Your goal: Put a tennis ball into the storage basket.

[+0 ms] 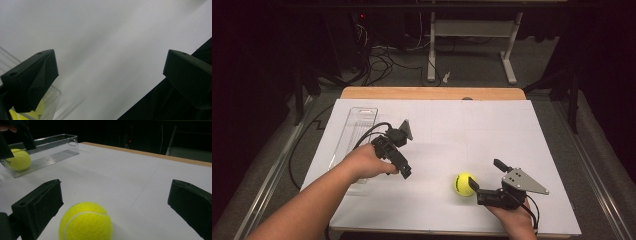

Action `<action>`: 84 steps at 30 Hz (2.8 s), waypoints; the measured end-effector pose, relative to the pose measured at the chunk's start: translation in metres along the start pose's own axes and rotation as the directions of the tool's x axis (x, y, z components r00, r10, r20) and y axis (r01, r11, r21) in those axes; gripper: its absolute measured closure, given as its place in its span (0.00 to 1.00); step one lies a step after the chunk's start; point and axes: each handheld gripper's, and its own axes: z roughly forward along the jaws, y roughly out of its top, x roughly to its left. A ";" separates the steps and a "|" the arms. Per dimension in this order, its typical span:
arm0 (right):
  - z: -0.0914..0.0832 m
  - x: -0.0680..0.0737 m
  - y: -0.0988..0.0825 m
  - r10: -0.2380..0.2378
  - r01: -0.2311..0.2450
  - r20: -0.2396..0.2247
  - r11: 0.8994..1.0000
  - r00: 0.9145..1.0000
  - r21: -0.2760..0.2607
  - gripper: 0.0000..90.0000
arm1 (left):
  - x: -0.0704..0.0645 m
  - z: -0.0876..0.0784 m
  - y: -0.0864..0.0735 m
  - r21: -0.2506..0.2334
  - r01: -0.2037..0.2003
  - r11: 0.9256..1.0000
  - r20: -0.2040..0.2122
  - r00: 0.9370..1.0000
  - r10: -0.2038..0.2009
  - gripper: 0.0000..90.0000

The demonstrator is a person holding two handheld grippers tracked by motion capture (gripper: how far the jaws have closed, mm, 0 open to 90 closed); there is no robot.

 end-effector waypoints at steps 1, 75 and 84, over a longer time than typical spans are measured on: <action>0.000 0.001 0.000 -0.001 0.001 -0.005 1.000 1.000 0.005 0.00 | 0.000 0.000 0.000 0.003 -0.003 1.000 0.001 1.000 0.003 0.01; 0.037 0.015 -0.017 0.035 0.020 -0.138 0.927 0.990 0.374 0.30 | -0.009 0.000 -0.002 0.008 -0.010 1.000 0.020 1.000 0.010 0.01; 0.036 0.014 -0.016 0.043 0.014 -0.140 0.925 0.989 0.380 0.31 | -0.009 0.000 -0.002 0.014 -0.014 1.000 0.018 1.000 0.013 0.01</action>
